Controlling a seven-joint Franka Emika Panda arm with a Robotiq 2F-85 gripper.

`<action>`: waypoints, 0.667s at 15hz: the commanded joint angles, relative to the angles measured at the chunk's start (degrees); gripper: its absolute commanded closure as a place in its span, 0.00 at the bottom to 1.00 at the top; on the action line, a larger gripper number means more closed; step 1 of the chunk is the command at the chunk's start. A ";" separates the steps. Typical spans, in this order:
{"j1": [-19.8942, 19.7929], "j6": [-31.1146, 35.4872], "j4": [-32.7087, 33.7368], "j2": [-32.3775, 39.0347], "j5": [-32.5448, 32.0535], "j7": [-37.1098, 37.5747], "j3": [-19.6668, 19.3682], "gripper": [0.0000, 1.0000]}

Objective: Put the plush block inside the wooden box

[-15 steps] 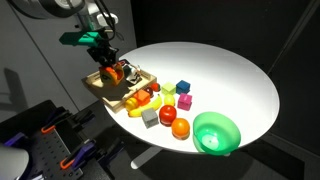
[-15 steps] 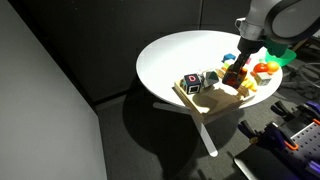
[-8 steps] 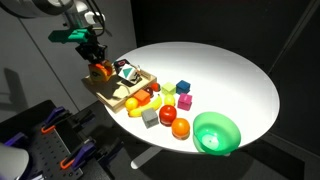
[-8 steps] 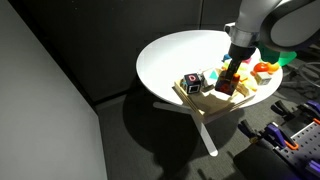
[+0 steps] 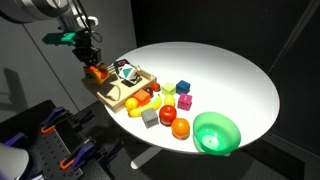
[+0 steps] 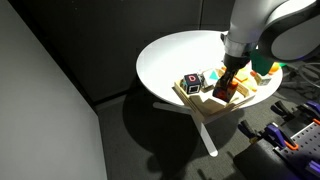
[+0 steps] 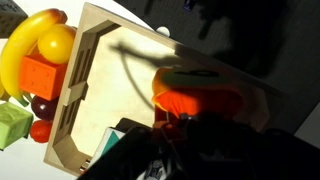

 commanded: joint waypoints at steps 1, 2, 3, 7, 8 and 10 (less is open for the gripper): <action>0.93 -0.39 1.49 2.19 -2.42 7.97 0.63 0.84; 1.29 -0.12 1.78 2.94 -2.55 9.28 0.73 0.84; 1.62 0.06 2.15 3.68 -2.54 10.39 0.76 0.84; 3.03 0.96 4.63 7.26 -2.29 11.87 0.29 0.84; 3.37 1.25 5.29 8.13 -2.50 12.28 0.05 0.87; 3.92 1.14 6.70 9.63 -2.09 11.95 -0.25 0.87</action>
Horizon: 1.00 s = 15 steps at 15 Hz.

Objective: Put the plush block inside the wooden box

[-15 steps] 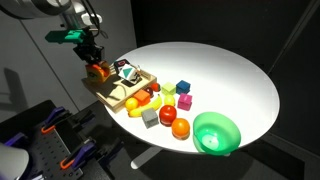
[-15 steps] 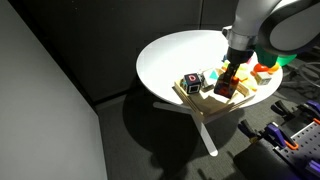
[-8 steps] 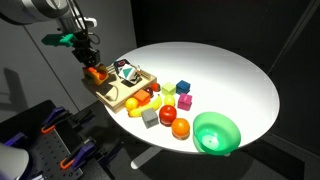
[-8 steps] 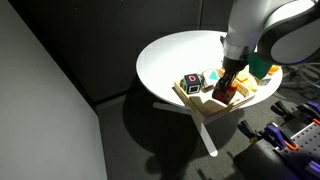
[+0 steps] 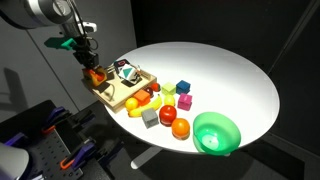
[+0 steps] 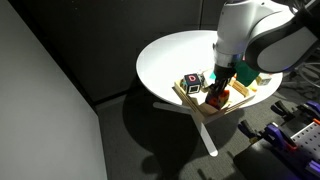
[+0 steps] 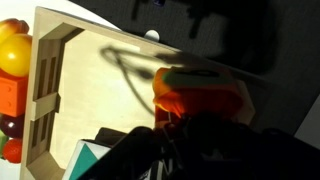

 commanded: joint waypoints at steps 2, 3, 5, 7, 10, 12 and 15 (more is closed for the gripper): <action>1.63 0.12 3.86 3.80 -1.38 1.58 -1.19 0.73; 1.88 0.07 4.21 4.18 -1.33 1.25 -1.29 0.37; 2.30 0.06 4.40 4.31 -0.94 0.66 -1.43 0.30; 2.50 -0.20 4.10 3.61 -0.40 -0.10 -1.40 0.15; 2.14 -0.95 3.36 1.88 0.83 -1.82 -1.03 0.00; 1.75 -0.99 2.75 0.45 1.58 -2.87 -0.80 0.00; 1.20 -1.01 1.87 -2.14 2.81 -4.55 -0.50 0.00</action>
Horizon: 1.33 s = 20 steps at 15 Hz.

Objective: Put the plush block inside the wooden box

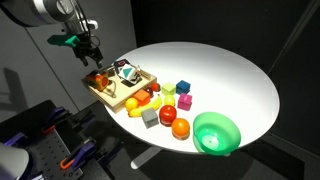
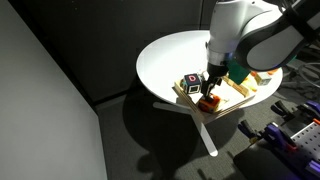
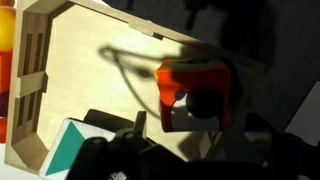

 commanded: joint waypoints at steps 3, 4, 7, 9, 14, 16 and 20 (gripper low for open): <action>-1.34 -0.84 -2.48 -6.82 5.10 -5.20 0.32 0.00; -1.55 -0.95 -2.69 -7.63 5.86 -5.70 0.28 0.00; -2.43 -2.59 -3.56 -10.56 7.70 -6.42 -0.08 0.00; -3.26 -4.96 -3.89 -12.63 8.77 -6.23 -0.40 0.00; -5.58 -12.83 -3.78 -17.20 10.12 -7.08 -1.61 0.00; -6.39 -16.66 -3.35 -18.87 10.79 -7.96 -2.26 0.00; -7.48 -23.55 -2.71 -22.08 12.49 -11.65 -3.79 0.00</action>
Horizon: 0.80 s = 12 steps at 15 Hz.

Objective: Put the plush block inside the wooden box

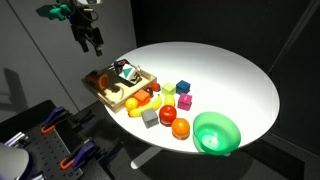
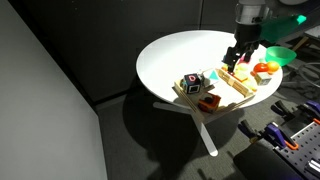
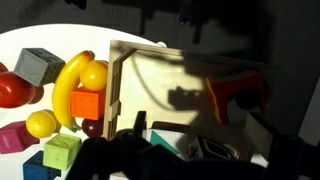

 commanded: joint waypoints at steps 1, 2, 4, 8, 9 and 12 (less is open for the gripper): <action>-0.89 -6.63 0.42 -4.12 3.10 -5.08 -1.47 0.00; -1.05 -8.36 0.68 -4.87 3.49 -6.16 -1.89 0.00; -1.38 -11.72 1.46 -6.30 4.09 -7.66 -2.63 0.00; -2.13 -15.24 2.66 -9.30 3.85 -7.89 -3.29 0.00; -2.34 -15.32 2.71 -10.28 3.68 -7.29 -3.29 0.00; -2.78 -15.11 2.57 -12.66 3.44 -6.37 -3.20 0.00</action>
